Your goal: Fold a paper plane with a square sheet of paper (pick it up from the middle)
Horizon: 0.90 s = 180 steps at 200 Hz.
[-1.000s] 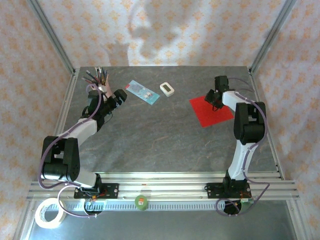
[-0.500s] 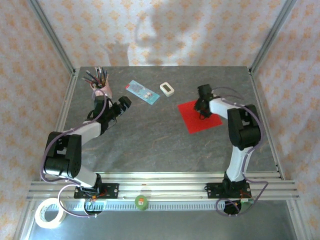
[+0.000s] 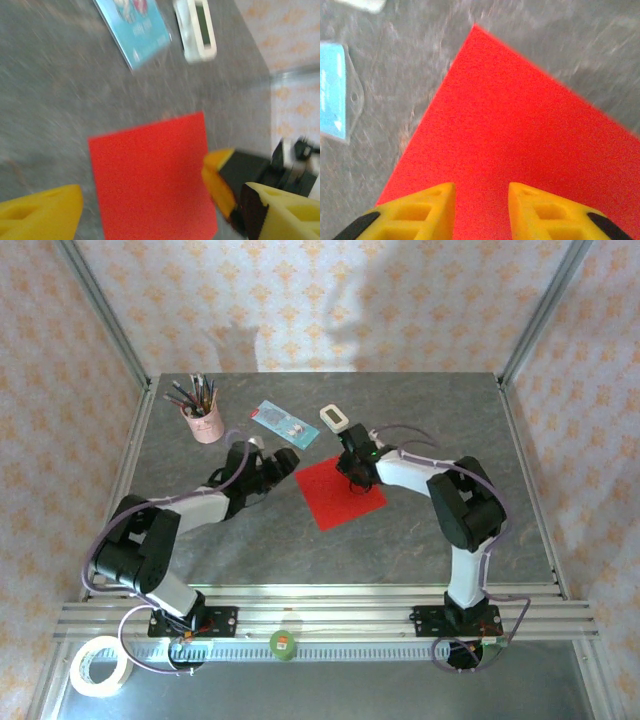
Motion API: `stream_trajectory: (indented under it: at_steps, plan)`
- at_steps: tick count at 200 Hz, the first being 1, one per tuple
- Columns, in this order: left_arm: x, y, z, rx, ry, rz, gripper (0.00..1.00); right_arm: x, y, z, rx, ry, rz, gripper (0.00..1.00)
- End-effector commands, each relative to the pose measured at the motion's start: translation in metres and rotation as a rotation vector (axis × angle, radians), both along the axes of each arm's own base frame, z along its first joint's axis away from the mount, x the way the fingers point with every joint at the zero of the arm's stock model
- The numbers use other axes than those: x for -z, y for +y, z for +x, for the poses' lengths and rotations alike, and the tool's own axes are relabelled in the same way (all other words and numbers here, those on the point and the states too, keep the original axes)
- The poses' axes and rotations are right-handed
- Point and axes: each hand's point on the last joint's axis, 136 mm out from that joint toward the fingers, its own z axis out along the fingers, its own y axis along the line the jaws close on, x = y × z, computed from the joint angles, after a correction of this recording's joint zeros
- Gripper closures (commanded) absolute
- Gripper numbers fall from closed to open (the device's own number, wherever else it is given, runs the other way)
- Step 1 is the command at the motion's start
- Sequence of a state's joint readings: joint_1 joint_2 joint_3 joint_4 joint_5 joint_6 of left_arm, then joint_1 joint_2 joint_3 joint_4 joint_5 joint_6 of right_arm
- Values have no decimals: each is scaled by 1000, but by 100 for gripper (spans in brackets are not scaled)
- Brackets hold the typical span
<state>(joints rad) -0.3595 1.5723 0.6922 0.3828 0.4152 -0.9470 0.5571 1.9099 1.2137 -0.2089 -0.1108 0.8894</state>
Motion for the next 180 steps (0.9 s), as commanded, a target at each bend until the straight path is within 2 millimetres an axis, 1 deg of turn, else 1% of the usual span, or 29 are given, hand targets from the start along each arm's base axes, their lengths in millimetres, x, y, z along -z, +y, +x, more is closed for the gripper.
stream_trajectory:
  at_steps: [1, 13, 17, 28, 43, 60, 80, 93, 110, 126, 149, 180]
  plan:
    - [6, -40, -5, 62, 50, -51, 26, -13, -24, 14, -62, -35, -43, 71]
    - [14, -62, -10, 103, 85, -61, 38, -4, -24, 17, -146, -9, -22, 74]
    - [16, -69, -12, 115, 96, -66, 42, -4, -24, 18, -159, -7, -21, 75]
    - [25, -83, -16, 138, 125, -72, 51, 1, -24, 20, -211, 9, -34, 77]
    - [36, -90, -18, 141, 159, -70, 59, 4, -23, 22, -269, 17, -42, 78]
    - [45, -88, -18, 122, 184, -64, 65, 7, -22, 24, -312, 20, -43, 80]
    - [52, -84, -18, 116, 202, -20, 66, 11, -17, 24, -360, 25, -43, 81]
    - [60, -80, -19, 112, 224, 27, 67, 18, -15, 22, -380, 44, -41, 80]
    - [68, -73, -20, 109, 257, 86, 67, 30, -19, 18, -375, 84, -67, 80]
    - [76, -64, -22, 104, 285, 126, 67, 38, -28, 14, -336, 119, -91, 80]
    - [89, -49, -25, 88, 335, 166, 66, 42, -37, 4, -271, 161, -97, 79]
    - [98, -29, -23, 78, 366, 204, 62, 45, -37, -17, -208, 186, -12, 76]
